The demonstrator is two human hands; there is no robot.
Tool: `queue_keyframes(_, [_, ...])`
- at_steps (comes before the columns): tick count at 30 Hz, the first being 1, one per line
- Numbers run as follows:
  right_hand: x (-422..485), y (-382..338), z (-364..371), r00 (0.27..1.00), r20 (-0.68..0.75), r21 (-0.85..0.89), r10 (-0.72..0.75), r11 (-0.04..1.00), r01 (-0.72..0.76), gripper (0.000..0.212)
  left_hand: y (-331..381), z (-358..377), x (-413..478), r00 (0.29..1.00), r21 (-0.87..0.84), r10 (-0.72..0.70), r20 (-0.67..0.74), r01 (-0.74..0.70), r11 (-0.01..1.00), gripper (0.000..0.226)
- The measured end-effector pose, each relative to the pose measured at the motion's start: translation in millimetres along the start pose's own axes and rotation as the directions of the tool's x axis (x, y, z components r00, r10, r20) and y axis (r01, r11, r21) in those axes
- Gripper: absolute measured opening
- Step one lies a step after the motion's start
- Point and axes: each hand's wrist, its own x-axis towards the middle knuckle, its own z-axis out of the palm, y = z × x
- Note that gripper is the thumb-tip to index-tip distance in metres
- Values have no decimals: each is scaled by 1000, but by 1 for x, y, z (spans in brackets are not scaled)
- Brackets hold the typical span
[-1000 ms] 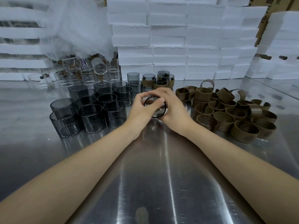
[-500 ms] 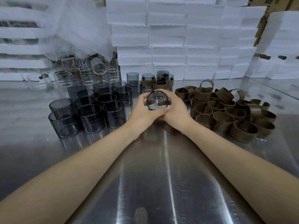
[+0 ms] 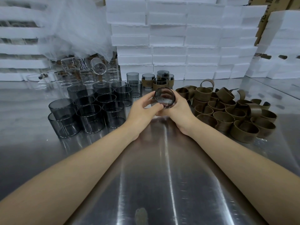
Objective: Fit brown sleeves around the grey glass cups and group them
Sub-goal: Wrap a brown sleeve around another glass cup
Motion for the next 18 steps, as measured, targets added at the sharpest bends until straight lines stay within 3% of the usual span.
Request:
queue_keyframes(4, [0,1,0,1000,1,-13,-8,1000,8,71,1,0,1,999,-23,-31,-22,30,999,35])
queue_keyframes(8, [0,1,-1,997,40,-74,-62,995,64,74,3,-2,3,981,-104,-126,-145,111,988,24])
queue_keyframes(12, [-1,0,1,989,109,-94,-97,990,108,70,2,-2,4,971,-88,-136,-195,121,989,28])
queue_keyframes(15, [-2,-5,2,989,136,92,54,993,-67,60,2,1,2,989,7,-37,-145,39,999,31])
queue_keyframes(18, [-1,-11,0,923,304,331,237,882,-336,55,1,0,-1,999,13,45,-13,-45,999,44])
